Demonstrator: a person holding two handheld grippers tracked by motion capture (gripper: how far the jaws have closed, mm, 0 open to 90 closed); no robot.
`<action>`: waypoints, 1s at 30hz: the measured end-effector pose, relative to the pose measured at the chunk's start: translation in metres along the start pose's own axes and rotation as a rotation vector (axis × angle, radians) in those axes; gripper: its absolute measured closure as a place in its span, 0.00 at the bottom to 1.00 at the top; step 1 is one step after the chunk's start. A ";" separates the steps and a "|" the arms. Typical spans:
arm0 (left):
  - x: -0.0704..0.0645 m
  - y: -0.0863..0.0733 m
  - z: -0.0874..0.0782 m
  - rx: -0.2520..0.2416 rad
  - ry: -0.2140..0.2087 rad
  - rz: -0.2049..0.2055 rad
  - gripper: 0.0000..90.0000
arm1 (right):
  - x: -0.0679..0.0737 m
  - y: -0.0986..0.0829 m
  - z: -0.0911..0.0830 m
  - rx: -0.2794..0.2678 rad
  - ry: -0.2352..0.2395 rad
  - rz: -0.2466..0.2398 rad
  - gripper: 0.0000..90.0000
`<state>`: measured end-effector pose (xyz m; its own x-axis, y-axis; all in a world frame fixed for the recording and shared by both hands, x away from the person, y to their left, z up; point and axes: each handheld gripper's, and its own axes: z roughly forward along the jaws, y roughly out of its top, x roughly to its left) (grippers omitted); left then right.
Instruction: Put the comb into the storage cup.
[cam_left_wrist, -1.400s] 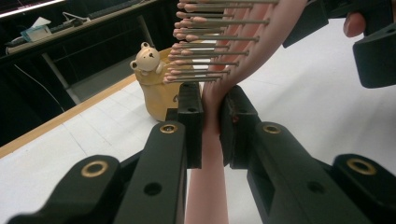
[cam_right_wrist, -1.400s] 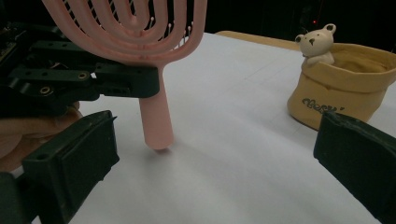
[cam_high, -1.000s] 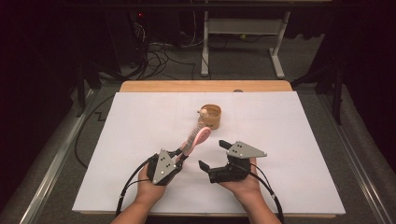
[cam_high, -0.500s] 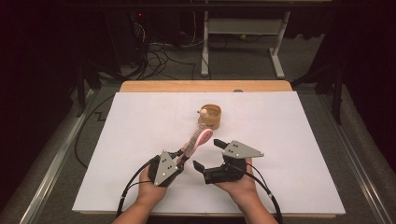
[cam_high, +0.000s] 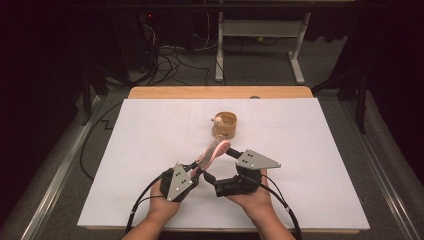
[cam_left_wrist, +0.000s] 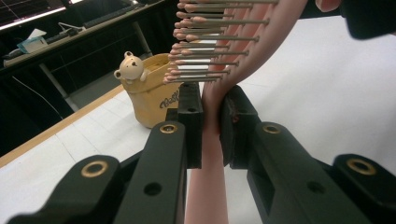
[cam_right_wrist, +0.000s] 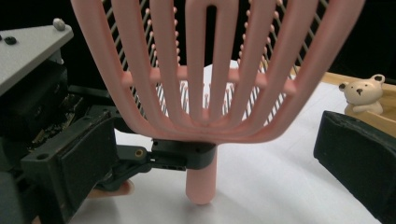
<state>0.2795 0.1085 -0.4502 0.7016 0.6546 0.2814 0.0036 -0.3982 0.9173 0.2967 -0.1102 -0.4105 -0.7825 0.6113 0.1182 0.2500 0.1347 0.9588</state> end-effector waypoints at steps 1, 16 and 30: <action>0.000 0.000 0.000 0.001 -0.001 0.001 0.90 | 0.000 0.001 0.000 -0.003 0.000 -0.002 0.00; -0.006 0.000 0.001 0.004 -0.004 0.014 0.90 | 0.002 0.009 -0.001 -0.038 -0.003 -0.001 0.00; -0.006 0.001 0.000 0.004 0.003 0.015 0.90 | -0.001 0.009 0.000 -0.049 -0.018 0.015 0.05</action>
<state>0.2751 0.1039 -0.4514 0.6997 0.6501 0.2962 -0.0043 -0.4108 0.9117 0.2994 -0.1095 -0.4014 -0.7682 0.6273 0.1280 0.2328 0.0874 0.9686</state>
